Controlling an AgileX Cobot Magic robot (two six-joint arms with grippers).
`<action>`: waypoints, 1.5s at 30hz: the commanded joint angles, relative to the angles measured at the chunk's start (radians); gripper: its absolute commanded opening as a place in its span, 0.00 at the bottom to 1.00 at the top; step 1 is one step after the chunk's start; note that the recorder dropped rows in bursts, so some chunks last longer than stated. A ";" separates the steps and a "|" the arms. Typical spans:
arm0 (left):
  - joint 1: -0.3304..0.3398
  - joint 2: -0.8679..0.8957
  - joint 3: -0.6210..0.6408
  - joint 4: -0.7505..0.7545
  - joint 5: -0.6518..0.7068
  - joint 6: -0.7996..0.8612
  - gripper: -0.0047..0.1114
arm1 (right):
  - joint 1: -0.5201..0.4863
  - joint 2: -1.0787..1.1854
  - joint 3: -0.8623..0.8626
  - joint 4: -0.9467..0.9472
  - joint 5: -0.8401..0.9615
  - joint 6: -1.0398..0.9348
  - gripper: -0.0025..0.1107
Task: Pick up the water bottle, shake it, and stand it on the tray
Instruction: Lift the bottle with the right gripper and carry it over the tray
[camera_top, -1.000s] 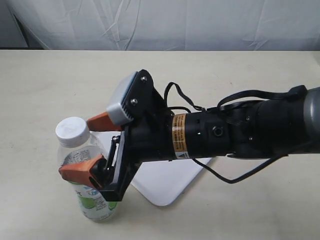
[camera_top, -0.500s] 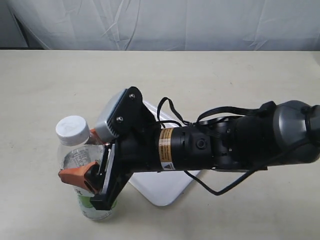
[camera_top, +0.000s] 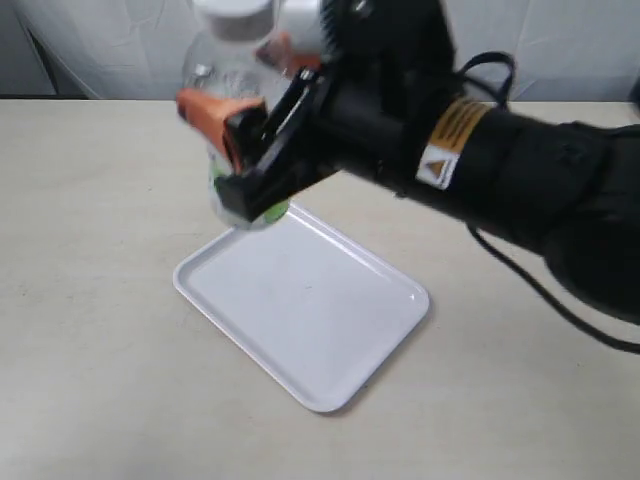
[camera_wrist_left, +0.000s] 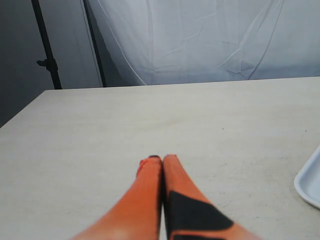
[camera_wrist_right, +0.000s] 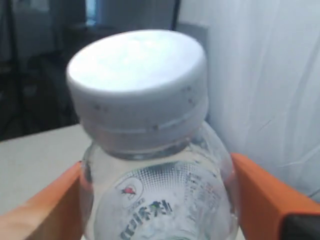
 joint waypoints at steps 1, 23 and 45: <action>0.000 -0.005 0.002 0.000 -0.003 -0.004 0.04 | -0.004 -0.065 -0.005 0.282 0.094 -0.201 0.02; 0.000 -0.005 0.002 0.000 -0.003 -0.004 0.04 | -0.001 0.048 -0.010 0.312 0.278 -0.251 0.02; 0.000 -0.005 0.002 0.003 -0.003 -0.004 0.04 | 0.006 -0.069 -0.085 0.268 0.289 -0.254 0.02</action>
